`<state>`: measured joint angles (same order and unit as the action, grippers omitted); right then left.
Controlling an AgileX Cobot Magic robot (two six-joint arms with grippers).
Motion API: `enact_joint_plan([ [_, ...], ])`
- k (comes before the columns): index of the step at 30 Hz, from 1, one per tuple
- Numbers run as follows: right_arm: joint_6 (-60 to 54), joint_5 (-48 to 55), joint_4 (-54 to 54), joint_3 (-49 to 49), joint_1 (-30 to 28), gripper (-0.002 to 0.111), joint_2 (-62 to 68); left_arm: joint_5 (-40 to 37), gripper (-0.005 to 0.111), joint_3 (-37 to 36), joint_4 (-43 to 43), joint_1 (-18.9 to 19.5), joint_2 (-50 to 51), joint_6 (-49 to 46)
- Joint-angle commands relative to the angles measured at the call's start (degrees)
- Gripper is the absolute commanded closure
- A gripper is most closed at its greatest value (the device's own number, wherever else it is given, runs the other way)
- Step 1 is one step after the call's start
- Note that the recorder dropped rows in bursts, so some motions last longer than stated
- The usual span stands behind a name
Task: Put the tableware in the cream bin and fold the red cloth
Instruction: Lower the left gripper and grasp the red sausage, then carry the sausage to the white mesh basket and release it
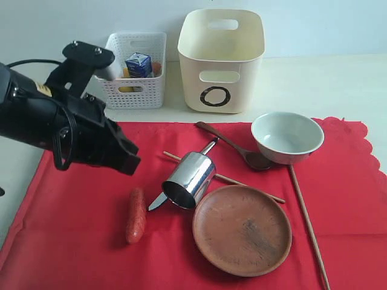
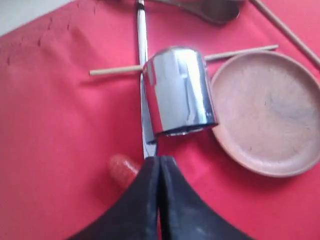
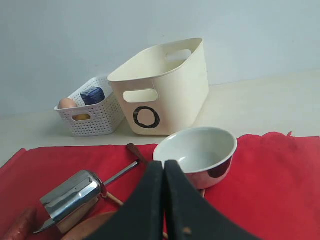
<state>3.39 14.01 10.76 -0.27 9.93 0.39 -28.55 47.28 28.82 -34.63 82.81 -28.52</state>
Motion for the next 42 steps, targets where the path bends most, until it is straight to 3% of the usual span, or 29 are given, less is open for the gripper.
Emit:
enact_joint_plan([
  [1, -0.36, -0.30, -0.05, 0.27, -0.01, 0.108, -0.39, -0.09, 0.095, -3.37, 0.74, -0.35, 0.52, 0.57],
  [6, -0.36, -0.30, -0.05, 0.27, -0.01, 0.108, -0.39, 4.47, 0.065, -5.16, 0.63, -0.35, 3.77, 5.24],
  [12, -0.36, -0.30, -0.05, 0.27, -0.01, 0.108, -0.39, 6.45, 0.051, -5.16, 0.88, -0.35, 9.07, 5.46],
  [19, -0.36, -0.30, -0.16, 0.27, -0.01, 0.108, -0.39, 10.38, 0.046, -5.16, 2.31, -0.35, 14.47, 5.46],
  [39, -0.36, -0.30, -0.16, 0.27, -0.01, 0.108, -0.39, 12.65, 0.046, -5.16, 5.31, -0.35, 19.86, 5.46],
  [42, -0.36, -0.30, -0.16, 0.27, -0.01, 0.108, -0.39, 12.81, 0.051, -5.16, 5.29, -0.35, 19.86, 5.46],
])
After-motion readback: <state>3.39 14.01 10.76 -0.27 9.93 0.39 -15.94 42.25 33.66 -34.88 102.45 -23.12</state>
